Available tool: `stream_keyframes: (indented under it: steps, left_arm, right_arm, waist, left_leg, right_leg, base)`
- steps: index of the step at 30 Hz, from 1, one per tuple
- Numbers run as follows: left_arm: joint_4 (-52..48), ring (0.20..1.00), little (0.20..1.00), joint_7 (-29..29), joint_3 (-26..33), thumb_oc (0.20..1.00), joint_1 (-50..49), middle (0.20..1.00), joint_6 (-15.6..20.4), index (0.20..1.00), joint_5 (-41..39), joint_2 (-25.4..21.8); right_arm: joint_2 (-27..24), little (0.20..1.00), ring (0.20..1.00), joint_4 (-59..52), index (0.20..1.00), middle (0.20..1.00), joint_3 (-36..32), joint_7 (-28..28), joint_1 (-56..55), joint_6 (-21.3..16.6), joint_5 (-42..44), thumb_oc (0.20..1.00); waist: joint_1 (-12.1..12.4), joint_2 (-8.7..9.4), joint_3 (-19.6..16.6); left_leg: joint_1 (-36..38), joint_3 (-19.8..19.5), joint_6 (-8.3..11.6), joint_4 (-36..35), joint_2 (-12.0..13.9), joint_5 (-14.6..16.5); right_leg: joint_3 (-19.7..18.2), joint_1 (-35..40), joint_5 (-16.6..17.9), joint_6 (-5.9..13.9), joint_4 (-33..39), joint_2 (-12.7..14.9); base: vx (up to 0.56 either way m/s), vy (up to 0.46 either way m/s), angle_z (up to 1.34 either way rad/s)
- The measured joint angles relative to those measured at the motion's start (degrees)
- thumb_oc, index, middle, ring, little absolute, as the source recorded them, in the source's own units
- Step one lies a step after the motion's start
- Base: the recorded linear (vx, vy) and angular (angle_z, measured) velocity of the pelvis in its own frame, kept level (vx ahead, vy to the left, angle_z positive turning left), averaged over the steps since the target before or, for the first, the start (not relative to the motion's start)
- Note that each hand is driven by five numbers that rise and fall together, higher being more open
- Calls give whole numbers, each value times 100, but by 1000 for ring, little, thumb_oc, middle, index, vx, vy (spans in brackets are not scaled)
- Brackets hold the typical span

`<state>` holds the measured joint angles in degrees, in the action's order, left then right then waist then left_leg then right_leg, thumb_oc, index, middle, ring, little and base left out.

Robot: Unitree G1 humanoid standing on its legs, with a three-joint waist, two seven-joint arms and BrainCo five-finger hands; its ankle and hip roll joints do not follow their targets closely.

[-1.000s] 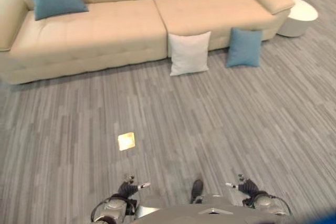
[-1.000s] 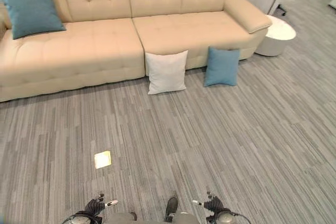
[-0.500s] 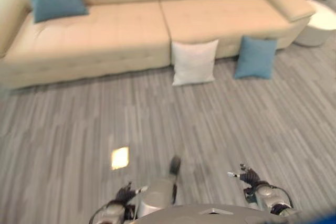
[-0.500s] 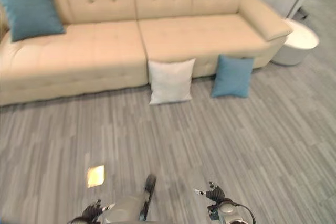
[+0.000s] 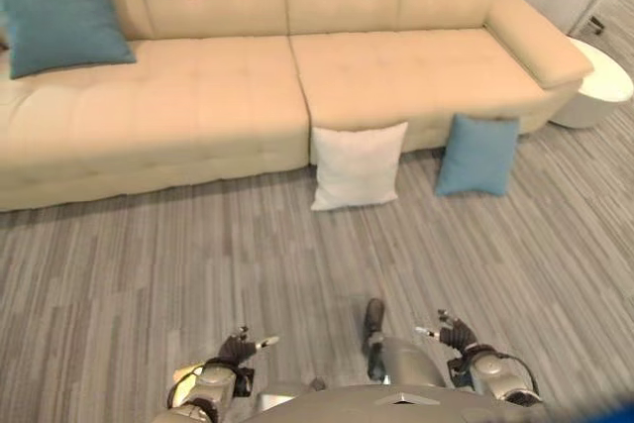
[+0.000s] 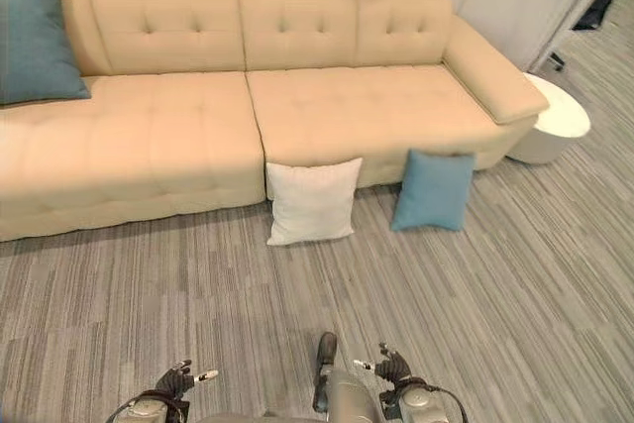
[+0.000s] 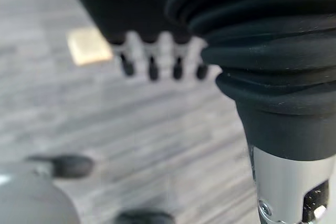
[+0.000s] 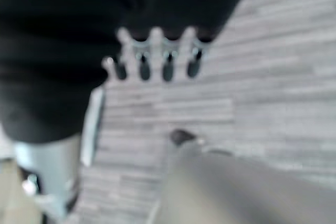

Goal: Pick up all the scattered cushions and arrange them neatly on the sofa.

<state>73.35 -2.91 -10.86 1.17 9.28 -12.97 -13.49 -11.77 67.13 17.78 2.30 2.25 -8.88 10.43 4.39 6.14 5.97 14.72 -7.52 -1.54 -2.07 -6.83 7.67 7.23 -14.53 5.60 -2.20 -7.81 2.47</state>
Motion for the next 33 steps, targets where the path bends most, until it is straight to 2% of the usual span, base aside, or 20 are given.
stream_keyframes:
  steps: [1, 2, 4, 6, 7, 8, 10, 11, 13, 15, 16, 17, 18, 21, 22, 23, 24, 27, 31, 33]
  left_arm:
    - [16, 1000, 1000, 7, 1, 1000, -47, 1000, -3, 1000, -2, 65]
    - [40, 1000, 1000, 10, 11, 1000, -56, 1000, -6, 1000, -1, 70]
    - [41, 1000, 1000, 7, 24, 1000, -16, 1000, -5, 1000, -6, 109]
    - [-4, 1000, 1000, 7, 23, 1000, 22, 1000, 2, 1000, -45, 86]
    - [-6, 1000, 1000, 10, 25, 1000, 47, 1000, 7, 1000, -119, 74]
    - [-10, 1000, 1000, 12, 27, 1000, 108, 1000, 4, 1000, -164, 23]
    - [-19, 1000, 1000, 11, 19, 1000, 176, 1000, -3, 1000, -206, -91]
    - [-19, 1000, 1000, 11, 17, 1000, 186, 1000, -7, 1000, -203, -107]
    - [-24, 1000, 1000, 12, -3, 1000, 207, 1000, -10, 1000, -199, -66]
    - [-22, 1000, 1000, 17, 3, 1000, 113, 1000, -9, 1000, -154, 10]
    - [-11, 1000, 1000, 17, 4, 1000, 1, 1000, -13, 1000, -141, 55]
    - [9, 1000, 1000, 21, 23, 1000, -70, 1000, -19, 1000, -142, 61]
    - [8, 1000, 1000, 15, 28, 1000, -127, 1000, -18, 1000, -142, 57]
    - [0, 1000, 1000, 32, 12, 1000, -70, 1000, -28, 1000, -144, 78]
    - [-1, 1000, 1000, 36, 8, 1000, 62, 1000, -27, 1000, -161, 4]
    - [7, 1000, 1000, 42, -31, 1000, 282, 1000, -27, 1000, -165, -30]
    - [11, 1000, 1000, 42, -28, 1000, 325, 1000, -14, 1000, -166, -39]
    - [0, 1000, 1000, 45, -24, 1000, 339, 1000, 5, 1000, -164, -83]
    - [62, 1000, 1000, 43, 16, 1000, 133, 1000, -21, 1000, -161, -91]
    - [60, 1000, 1000, 41, 19, 1000, 5, 1000, -19, 1000, -160, -81]
  right_arm:
    - [-39, 1000, 1000, 3, 1000, 1000, -80, 6, 15, -2, 5, 1000]
    - [-60, 1000, 1000, -34, 1000, 1000, -184, 10, 23, -29, 17, 1000]
    - [-156, 1000, 1000, -95, 1000, 1000, -199, 20, 35, -33, 136, 1000]
    - [-188, 1000, 1000, -96, 1000, 1000, -166, 33, 126, -36, 226, 1000]
    - [-180, 1000, 1000, -94, 1000, 1000, -160, 37, 159, -36, 248, 1000]
    - [-153, 1000, 1000, -95, 1000, 1000, -140, 36, 223, -36, 259, 1000]
    - [-97, 1000, 1000, -111, 1000, 1000, -146, 38, 383, -40, 359, 1000]
    - [-117, 1000, 1000, -120, 1000, 1000, -155, 42, 417, -76, 395, 1000]
    - [-183, 1000, 1000, -106, 1000, 1000, -162, 49, 415, -78, 398, 1000]
    - [-234, 1000, 1000, -93, 1000, 1000, -166, 43, 290, -60, 396, 1000]
    - [-248, 1000, 1000, -93, 1000, 1000, -165, 43, 259, -61, 396, 1000]
    - [-204, 1000, 1000, -91, 1000, 1000, -170, 40, 224, -59, 395, 1000]
    - [-149, 1000, 1000, -110, 1000, 1000, -165, 22, 185, -63, 393, 1000]
    - [-101, 1000, 1000, -97, 1000, 1000, -167, 15, 211, -61, 386, 1000]
    - [-14, 1000, 1000, -203, 1000, 1000, -150, 8, 246, -66, 386, 1000]
    - [-3, 1000, 1000, -299, 1000, 1000, -150, 8, 248, -73, 385, 1000]
    - [9, 1000, 1000, -302, 1000, 1000, -149, 6, 217, -68, 385, 1000]
    - [19, 1000, 1000, -303, 1000, 1000, -106, -4, 158, -61, 383, 1000]
    - [23, 1000, 1000, -325, 1000, 1000, -107, -12, 188, -55, 381, 1000]
    - [29, 1000, 1000, -322, 1000, 1000, -111, -14, 167, -32, 379, 1000]
  waist:
    - [21, -91, -12]
    - [9, -132, -24]
    - [83, -165, -45]
    - [200, -63, 14]
    - [244, -76, 37]
    - [269, 26, 122]
    - [273, 225, 252]
    - [172, 203, 299]
    - [111, 81, 364]
    - [157, -147, 290]
    - [155, -294, 217]
    - [139, -276, 187]
    - [126, -210, 141]
    - [136, -267, 138]
    - [130, -282, 141]
    - [118, -248, 172]
    - [97, -324, 219]
    - [99, -286, 226]
    - [96, -186, 170]
    - [76, -149, 151]
  left_leg:
    - [-12, -37, 28, 152, 107, 12]
    - [-234, -188, 80, 585, 113, 35]
    - [-905, -60, 304, 2081, 52, 84]
    - [-1703, 131, 516, 3547, 52, 40]
    - [-1858, 135, 507, 3754, 101, 49]
    - [-2004, 218, 493, 3706, 165, 79]
    - [-2296, 294, 452, 2722, 262, 105]
    - [-2480, 492, 414, 1944, 288, 31]
    - [-2582, 780, 296, 1012, 280, -326]
    - [-2551, 827, 375, 330, 323, -877]
    - [-2519, 819, 317, 344, 418, -1332]
    - [-2381, 879, -63, 281, 388, -1369]
    - [-2182, 951, -72, 86, 327, -1344]
    - [-1638, 1158, -255, -177, 312, -1214]
    - [-1465, 1403, -389, -142, 304, -1082]
    - [-1363, 1377, -368, -63, 246, -885]
    - [-1270, 1344, -361, -66, 239, -851]
    - [-1065, 1307, -287, -97, 224, -753]
    - [-992, 1210, -259, -135, 198, -616]
    - [-841, 1118, -222, -212, 201, -585]
  right_leg:
    - [-21, 177, -11, 67, 124, -82]
    - [110, 425, 44, -24, 467, -68]
    - [291, 864, 46, -116, 974, -65]
    - [296, 1077, -107, -282, 1124, -72]
    - [300, 1177, -160, -346, 1168, -90]
    - [301, 1354, -218, -402, 1282, -98]
    - [358, 1610, -387, -395, 1304, -50]
    - [493, 1731, -504, -325, 1308, -45]
    - [566, 1894, -647, -193, 1333, -62]
    - [428, 2025, -809, -71, 1304, -213]
    - [366, 2126, -881, 5, 1303, -315]
    - [262, 2187, -987, 114, 1264, -284]
    - [218, 2170, -1117, 268, 1070, -180]
    - [226, 1699, -1552, 608, -478, 41]
    - [234, 775, -1675, 1052, -2461, 321]
    - [163, 337, -1644, 1113, -3094, 536]
    - [143, 256, -1660, 1076, -3027, 627]
    - [145, 244, -1456, 1091, -1867, 880]
    - [-141, 318, -504, 1224, 254, 1036]
    - [-148, 410, -81, 1197, 700, 1091]
  base:
    - [241, -195, 52]
    - [188, -178, 67]
    - [155, -191, 67]
    - [170, -169, 28]
    - [183, -112, 16]
    - [206, -86, 11]
    - [208, -35, 8]
    - [271, 21, 22]
    - [207, 32, 24]
    - [186, 65, -32]
    - [228, 99, -55]
    - [209, 125, -45]
    - [206, 160, -35]
    - [145, 158, -53]
    - [221, 96, -59]
    - [191, 49, -35]
    - [161, -47, 17]
    - [161, -111, 17]
    - [187, -149, 9]
    - [215, -236, 29]
